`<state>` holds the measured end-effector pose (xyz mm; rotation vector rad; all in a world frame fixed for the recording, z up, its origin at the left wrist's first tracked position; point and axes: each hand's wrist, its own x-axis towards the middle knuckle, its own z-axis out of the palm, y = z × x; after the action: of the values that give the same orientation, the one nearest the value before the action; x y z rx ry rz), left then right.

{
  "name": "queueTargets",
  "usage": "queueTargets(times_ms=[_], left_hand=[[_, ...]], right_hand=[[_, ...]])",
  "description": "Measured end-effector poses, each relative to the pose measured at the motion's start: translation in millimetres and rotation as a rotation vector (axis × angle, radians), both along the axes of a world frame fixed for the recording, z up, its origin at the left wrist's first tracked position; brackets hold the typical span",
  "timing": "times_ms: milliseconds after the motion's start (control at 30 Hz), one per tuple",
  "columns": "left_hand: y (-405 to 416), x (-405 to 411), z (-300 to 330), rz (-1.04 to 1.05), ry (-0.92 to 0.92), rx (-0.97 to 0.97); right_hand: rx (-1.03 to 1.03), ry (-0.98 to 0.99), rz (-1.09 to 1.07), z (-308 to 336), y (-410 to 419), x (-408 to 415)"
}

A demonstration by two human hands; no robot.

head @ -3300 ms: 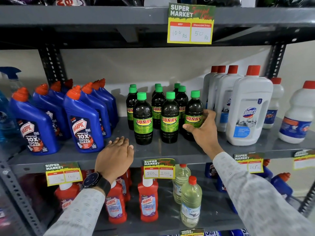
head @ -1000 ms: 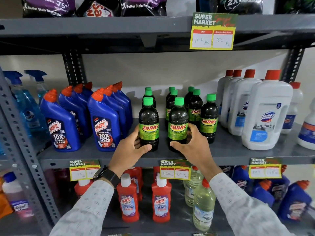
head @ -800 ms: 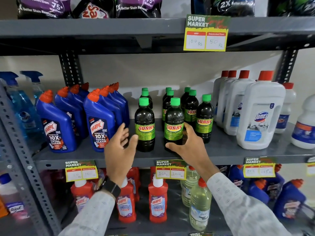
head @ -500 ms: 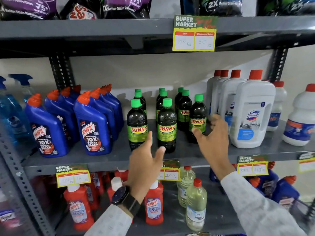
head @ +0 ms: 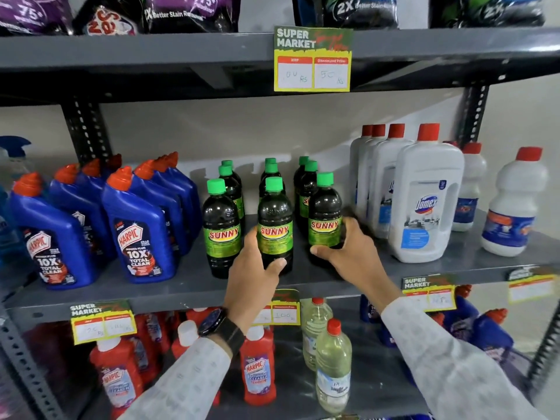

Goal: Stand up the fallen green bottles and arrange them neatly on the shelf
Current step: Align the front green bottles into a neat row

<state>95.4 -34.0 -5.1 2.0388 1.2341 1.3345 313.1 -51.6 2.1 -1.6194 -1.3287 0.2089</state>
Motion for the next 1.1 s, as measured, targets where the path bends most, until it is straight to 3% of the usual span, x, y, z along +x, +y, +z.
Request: queueTargets(times_ms=[300, 1100], left_hand=[[12, -8, 5, -0.102, -0.057, -0.123], [11, -4, -10, -0.098, -0.134, -0.09]], right_hand=[[0.111, -0.015, 0.024, -6, -19, -17], [0.128, -0.018, 0.006, -14, -25, -25]])
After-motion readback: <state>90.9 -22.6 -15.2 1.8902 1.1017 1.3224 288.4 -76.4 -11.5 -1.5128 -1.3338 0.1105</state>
